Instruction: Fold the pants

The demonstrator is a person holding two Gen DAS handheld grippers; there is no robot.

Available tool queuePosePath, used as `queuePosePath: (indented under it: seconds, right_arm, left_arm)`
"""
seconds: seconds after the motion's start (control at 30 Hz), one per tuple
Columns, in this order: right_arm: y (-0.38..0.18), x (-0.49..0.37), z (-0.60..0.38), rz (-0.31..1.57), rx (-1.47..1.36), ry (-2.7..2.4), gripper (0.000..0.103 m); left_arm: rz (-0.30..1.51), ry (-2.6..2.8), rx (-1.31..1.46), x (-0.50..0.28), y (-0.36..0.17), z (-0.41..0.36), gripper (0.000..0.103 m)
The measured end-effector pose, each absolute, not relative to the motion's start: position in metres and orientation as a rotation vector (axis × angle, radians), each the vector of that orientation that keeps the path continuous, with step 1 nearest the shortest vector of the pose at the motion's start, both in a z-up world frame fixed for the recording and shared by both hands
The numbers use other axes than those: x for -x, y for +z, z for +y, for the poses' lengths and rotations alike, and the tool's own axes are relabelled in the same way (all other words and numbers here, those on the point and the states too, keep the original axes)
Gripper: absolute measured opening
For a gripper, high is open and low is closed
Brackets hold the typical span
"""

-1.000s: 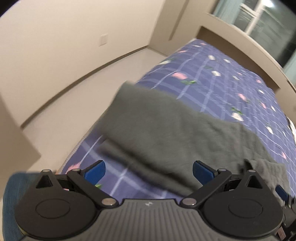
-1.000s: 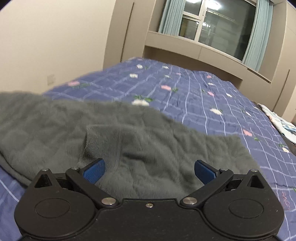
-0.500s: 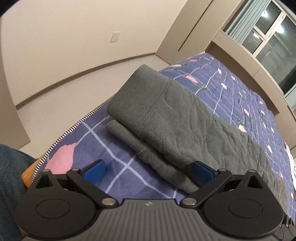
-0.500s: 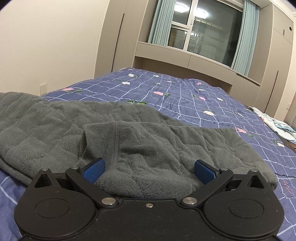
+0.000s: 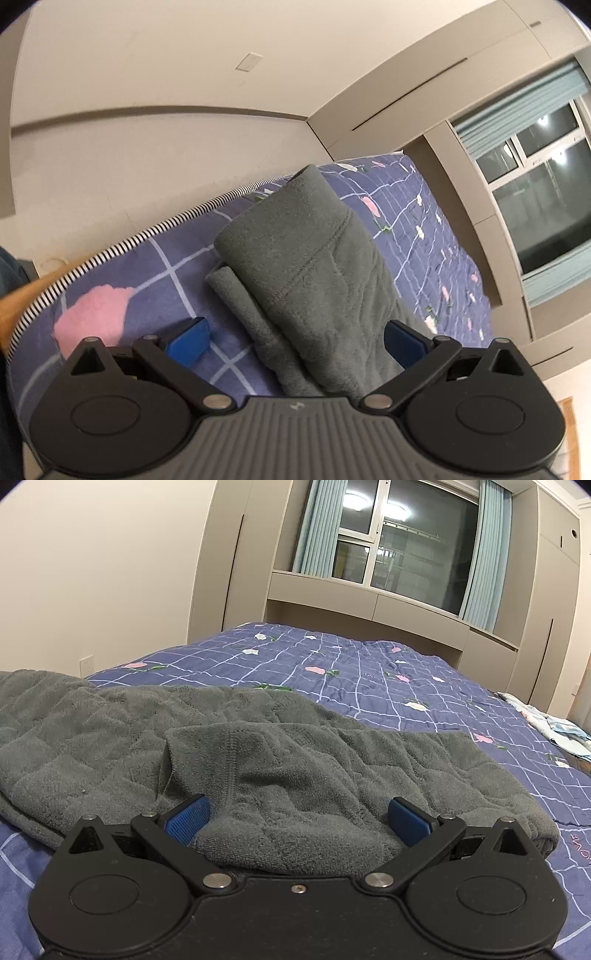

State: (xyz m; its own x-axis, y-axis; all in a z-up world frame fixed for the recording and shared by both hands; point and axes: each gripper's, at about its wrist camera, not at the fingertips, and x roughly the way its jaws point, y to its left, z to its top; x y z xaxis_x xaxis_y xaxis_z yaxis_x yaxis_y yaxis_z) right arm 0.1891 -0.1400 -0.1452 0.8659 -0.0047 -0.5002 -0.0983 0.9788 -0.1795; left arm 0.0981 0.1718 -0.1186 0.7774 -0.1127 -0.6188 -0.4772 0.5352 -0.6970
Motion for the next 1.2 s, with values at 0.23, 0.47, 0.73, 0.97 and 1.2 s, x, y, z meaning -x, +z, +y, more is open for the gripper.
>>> queuePosePath:
  seconds: [0.23,0.47,0.73,0.97,1.2]
  right_arm:
    - [-0.145,-0.189,-0.140,0.521,0.200,0.051,0.103]
    - [-0.145,-0.189,-0.140,0.522,0.192,0.053,0.103]
    - [-0.145,-0.190,-0.141,0.522,0.177,0.059,0.103]
    - [-0.145,-0.190,-0.143,0.521,0.167,0.063,0.103]
    - [-0.145,-0.192,-0.146,0.526,0.134,0.077,0.103]
  left_arm:
    - [0.672,0.199,1.107,-0.114,-0.126,0.170,0.095]
    - [0.704,0.276,1.129,-0.126,-0.134,0.175,0.073]
    - [0.678,0.358,1.161,-0.127,-0.138,0.172,0.058]
    - [0.681,0.421,1.115,-0.125,-0.127,0.165,0.035]
    - [0.627,0.428,1.066,-0.125,-0.109,0.154,0.021]
